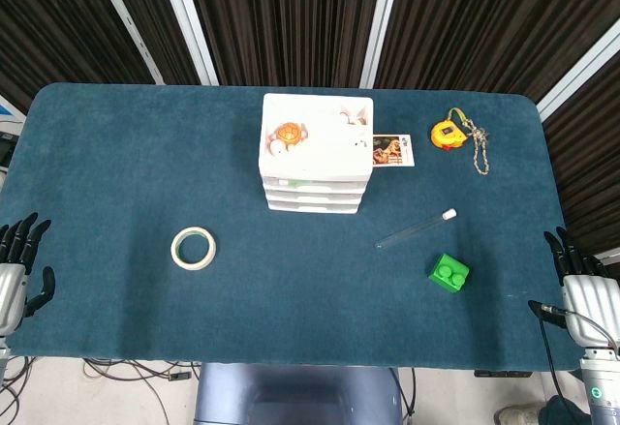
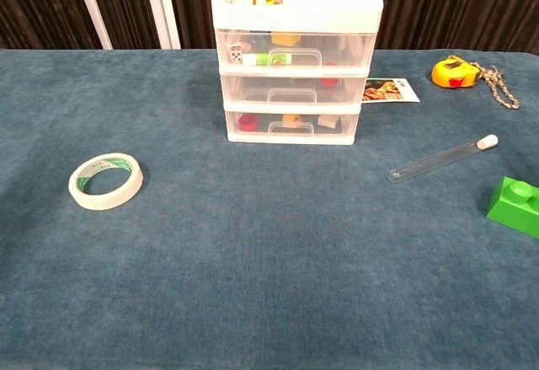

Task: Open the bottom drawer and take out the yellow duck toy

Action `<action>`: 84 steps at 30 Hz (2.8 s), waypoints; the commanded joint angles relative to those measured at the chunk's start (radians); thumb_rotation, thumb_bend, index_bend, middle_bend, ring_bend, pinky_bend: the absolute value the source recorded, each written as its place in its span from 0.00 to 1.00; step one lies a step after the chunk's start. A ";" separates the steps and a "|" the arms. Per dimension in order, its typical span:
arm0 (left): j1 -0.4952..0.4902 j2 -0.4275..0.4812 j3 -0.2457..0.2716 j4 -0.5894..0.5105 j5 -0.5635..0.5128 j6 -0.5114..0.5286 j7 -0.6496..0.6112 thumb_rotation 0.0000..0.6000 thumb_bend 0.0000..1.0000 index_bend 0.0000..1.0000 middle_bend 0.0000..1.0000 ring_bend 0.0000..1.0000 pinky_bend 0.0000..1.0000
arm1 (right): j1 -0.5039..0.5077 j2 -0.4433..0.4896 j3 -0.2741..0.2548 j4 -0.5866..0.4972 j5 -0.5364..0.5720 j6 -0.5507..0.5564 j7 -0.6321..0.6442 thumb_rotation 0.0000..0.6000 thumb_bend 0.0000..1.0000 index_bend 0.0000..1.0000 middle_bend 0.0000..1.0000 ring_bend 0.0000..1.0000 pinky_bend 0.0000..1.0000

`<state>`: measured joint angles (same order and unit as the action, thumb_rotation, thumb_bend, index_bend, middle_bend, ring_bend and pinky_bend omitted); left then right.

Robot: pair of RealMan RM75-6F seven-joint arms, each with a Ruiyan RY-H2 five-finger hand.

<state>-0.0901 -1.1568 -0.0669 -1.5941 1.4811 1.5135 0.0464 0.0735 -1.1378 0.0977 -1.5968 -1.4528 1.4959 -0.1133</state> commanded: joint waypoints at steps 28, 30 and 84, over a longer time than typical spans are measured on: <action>0.008 -0.011 -0.011 0.006 0.001 0.030 0.049 1.00 0.60 0.06 0.00 0.00 0.00 | 0.018 -0.008 -0.016 -0.045 -0.004 -0.063 0.142 1.00 0.06 0.00 0.12 0.23 0.24; 0.006 -0.013 -0.011 0.005 -0.001 0.028 0.052 1.00 0.60 0.06 0.00 0.00 0.00 | 0.023 -0.008 -0.020 -0.057 -0.010 -0.073 0.170 1.00 0.06 0.00 0.14 0.26 0.26; 0.000 0.010 -0.013 -0.027 -0.026 -0.007 0.013 1.00 0.61 0.06 0.00 0.00 0.00 | 0.620 -0.666 0.256 0.119 0.568 -0.728 0.392 1.00 0.52 0.00 0.81 0.83 0.92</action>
<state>-0.0905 -1.1475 -0.0798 -1.6208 1.4557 1.5069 0.0606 0.6800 -1.7862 0.3414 -1.5023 -0.8957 0.7809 0.2694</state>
